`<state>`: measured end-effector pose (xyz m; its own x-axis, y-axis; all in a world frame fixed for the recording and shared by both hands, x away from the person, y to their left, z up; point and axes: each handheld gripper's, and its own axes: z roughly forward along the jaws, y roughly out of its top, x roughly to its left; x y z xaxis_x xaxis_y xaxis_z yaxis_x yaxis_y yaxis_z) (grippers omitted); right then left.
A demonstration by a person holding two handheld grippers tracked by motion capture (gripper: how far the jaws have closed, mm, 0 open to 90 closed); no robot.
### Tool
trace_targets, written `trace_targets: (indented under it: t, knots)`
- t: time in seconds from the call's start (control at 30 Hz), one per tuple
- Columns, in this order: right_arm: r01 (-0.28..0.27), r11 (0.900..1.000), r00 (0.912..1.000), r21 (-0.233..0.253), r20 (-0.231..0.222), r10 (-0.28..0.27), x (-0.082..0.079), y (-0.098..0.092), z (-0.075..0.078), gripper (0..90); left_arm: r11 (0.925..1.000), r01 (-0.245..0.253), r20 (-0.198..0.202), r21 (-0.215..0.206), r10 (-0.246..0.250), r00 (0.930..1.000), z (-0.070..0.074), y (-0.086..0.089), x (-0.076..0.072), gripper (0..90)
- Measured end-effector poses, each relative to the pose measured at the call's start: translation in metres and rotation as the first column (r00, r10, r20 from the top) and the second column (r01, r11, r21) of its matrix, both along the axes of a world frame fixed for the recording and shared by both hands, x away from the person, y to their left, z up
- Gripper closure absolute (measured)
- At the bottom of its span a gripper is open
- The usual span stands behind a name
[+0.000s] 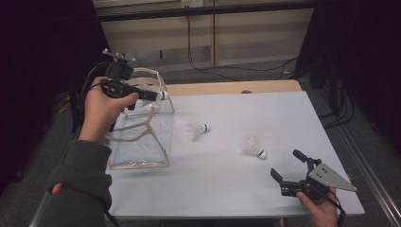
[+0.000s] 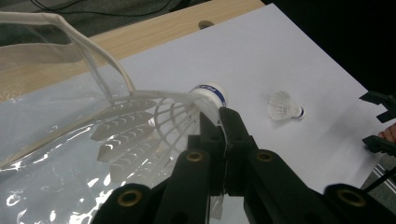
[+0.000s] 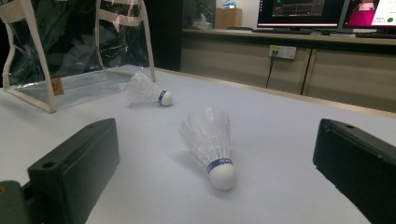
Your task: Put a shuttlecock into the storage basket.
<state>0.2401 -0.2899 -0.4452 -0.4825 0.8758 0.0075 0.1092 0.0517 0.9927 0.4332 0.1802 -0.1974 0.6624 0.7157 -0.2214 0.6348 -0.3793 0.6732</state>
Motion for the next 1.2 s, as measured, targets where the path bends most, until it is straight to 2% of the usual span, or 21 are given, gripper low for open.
trace_targets:
  t: [0.37, 0.73, 1.2]
  knots:
    - [-0.002, 1.0, 1.0, 0.004, -0.002, 0.002, 0.0, 0.0, 0.0, 0.7, 0.9998, -0.019, 0.0, -0.002, 0.019, 0.9998, 0.001, 0.007, 0.002, 89.6]
    - [0.006, 1.0, 1.0, 0.01, 0.0, -0.006, 0.0, 0.0, 0.0, 0.7, 0.9981, -0.06, 0.006, 0.009, 0.06, 0.9982, 0.005, 0.017, 0.006, 89.7]
    - [0.004, 1.0, 1.0, 0.003, 0.005, -0.004, 0.0, -0.001, 0.001, 0.7, 0.9961, -0.087, 0.009, 0.019, 0.087, 0.9962, 0.001, 0.027, 0.011, 89.6]
